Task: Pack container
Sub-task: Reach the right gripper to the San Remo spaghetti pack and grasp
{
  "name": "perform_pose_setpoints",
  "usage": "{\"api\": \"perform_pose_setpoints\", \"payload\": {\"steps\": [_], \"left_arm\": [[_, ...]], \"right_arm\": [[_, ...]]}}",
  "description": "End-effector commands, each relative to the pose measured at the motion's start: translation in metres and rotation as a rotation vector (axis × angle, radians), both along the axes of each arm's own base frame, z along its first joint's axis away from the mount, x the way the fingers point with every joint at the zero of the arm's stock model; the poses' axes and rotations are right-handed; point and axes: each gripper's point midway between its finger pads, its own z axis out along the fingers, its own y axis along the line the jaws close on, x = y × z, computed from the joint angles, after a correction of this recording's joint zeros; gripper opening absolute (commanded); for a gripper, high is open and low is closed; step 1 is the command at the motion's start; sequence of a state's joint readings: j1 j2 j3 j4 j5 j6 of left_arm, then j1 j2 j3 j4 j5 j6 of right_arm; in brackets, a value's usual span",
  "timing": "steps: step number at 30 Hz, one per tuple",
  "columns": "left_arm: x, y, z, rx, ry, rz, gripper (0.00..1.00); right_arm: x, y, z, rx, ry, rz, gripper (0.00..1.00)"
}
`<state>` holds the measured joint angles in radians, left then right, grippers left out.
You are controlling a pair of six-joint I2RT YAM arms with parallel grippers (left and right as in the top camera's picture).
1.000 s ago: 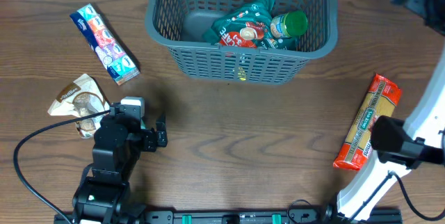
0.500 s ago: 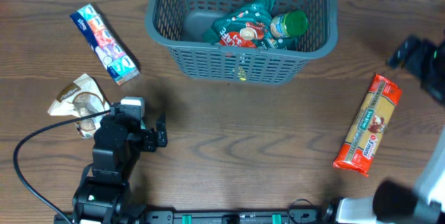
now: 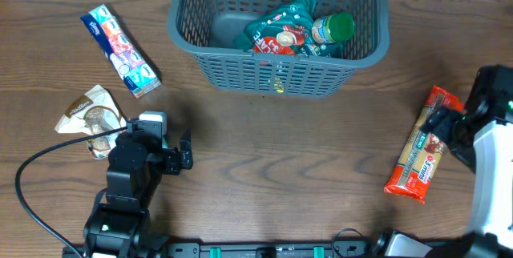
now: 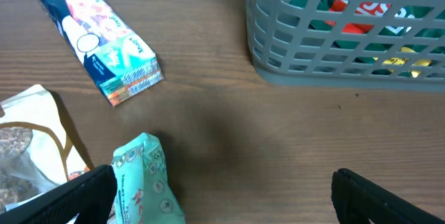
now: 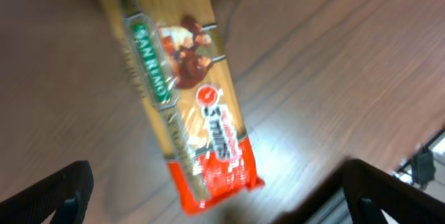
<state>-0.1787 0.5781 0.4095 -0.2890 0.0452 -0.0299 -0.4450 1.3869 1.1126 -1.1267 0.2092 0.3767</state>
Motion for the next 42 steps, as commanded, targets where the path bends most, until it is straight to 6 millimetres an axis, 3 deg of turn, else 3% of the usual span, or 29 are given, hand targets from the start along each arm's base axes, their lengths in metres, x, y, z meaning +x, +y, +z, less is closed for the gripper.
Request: {"api": "perform_pose_setpoints", "payload": {"steps": [1,8,19,30,42], "left_arm": [[0.002,0.002,0.009,-0.009,-0.016,0.017,0.99],[0.002,0.002,0.009,-0.009,-0.016,0.017,0.99],[0.002,0.001,0.009,-0.012,-0.015,0.011,0.99],[0.002,0.000,0.009,-0.014,-0.015,0.008,0.99],[0.002,0.000,0.009,-0.015,-0.015,0.008,0.99]], "right_arm": [[-0.005,-0.003,-0.025,0.065,0.002,0.004,0.99],[0.003,-0.011,-0.061,0.110,-0.025,-0.013,0.99],[0.010,-0.002,-0.124,0.233,0.049,0.001,0.99],[0.016,-0.005,-0.152,0.249,0.073,-0.002,0.99],[0.020,0.001,-0.153,0.280,0.051,0.004,0.36]]}}
